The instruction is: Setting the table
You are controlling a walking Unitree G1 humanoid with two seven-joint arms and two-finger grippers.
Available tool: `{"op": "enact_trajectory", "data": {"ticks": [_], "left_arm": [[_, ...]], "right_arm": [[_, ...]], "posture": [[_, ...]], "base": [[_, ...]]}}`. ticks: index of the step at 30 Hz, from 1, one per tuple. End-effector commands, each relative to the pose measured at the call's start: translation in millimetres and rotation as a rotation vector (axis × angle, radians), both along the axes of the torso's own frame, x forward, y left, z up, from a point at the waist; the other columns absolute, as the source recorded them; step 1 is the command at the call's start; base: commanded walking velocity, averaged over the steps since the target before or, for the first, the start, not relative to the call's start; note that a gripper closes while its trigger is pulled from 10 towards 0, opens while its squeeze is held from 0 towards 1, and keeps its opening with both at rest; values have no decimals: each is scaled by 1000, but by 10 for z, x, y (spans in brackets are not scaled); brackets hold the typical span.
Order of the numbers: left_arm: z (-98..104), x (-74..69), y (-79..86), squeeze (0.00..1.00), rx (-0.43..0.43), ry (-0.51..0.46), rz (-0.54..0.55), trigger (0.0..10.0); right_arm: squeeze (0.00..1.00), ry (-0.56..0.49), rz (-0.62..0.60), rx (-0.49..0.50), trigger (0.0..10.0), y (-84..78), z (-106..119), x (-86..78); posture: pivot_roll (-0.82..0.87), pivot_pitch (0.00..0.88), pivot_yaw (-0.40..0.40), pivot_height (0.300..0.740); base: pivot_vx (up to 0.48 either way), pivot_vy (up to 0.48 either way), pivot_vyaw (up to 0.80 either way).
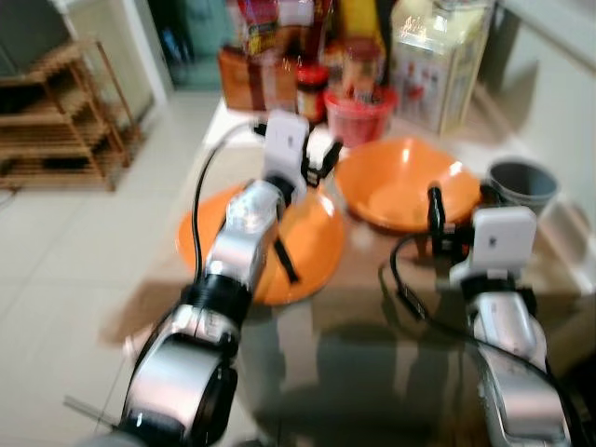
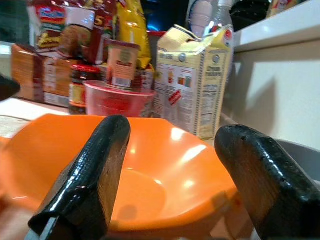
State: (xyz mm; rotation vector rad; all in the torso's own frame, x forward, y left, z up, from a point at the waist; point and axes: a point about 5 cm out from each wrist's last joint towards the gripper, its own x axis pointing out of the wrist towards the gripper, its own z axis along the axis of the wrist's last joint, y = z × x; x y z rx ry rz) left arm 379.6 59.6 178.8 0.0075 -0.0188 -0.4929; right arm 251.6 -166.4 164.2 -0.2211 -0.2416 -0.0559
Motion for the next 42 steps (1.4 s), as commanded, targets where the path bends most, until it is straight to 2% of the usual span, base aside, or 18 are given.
{"op": "enact_trajectory", "data": {"ticks": [1,4,5,6,8,14,22,25,26,28,33,42], "left_arm": [[19,56,38,0,15,68,8,10000],[-17,75,64,0,-5,161,-7,10000],[-17,84,78,0,-31,200,-7,10000],[-17,98,109,0,-102,290,-3,10000],[5,113,146,0,-149,340,5,10000],[147,121,198,0,-233,369,-21,10000],[341,65,187,0,-303,387,-88,10000],[379,47,147,0,-322,393,-115,10000],[379,47,147,0,-322,393,-115,10000],[477,-45,16,0,-319,400,-197,10000],[511,-107,-77,0,-284,397,-244,10000],[354,-200,-235,0,-162,419,-270,10000]], "right_arm": [[0,-14,7,-4,10000,13,38,4],[0,-15,7,-2,10000,16,40,7],[0,-16,7,-2,10000,18,39,7],[0,-16,6,-1,10000,22,37,6],[0,-17,5,0,10000,26,36,5],[0,-19,9,3,10000,49,31,0],[0,-4,16,-36,10000,6,0,-197],[0,6,8,-34,10000,-5,-27,-213],[0,6,8,-34,10000,-5,-27,-213],[0,5,7,-28,10000,24,-27,-205],[0,6,8,-25,10000,37,-37,-187],[0,-1,11,-19,10000,87,-44,-132]], "posture": [[-16,0,44,740],[-15,0,46,740],[-15,0,47,740],[-15,0,49,740],[-14,0,53,740],[-8,0,58,740],[-20,0,62,740],[-25,0,64,740],[-25,0,64,740],[-28,0,66,740],[-21,0,68,740],[-20,0,75,740]], "base": [[0,0,0],[0,0,0],[0,0,0],[0,0,0],[0,0,0],[0,0,0],[0,0,0],[0,0,0],[0,0,0],[0,0,0],[0,0,0],[0,0,0]]}}
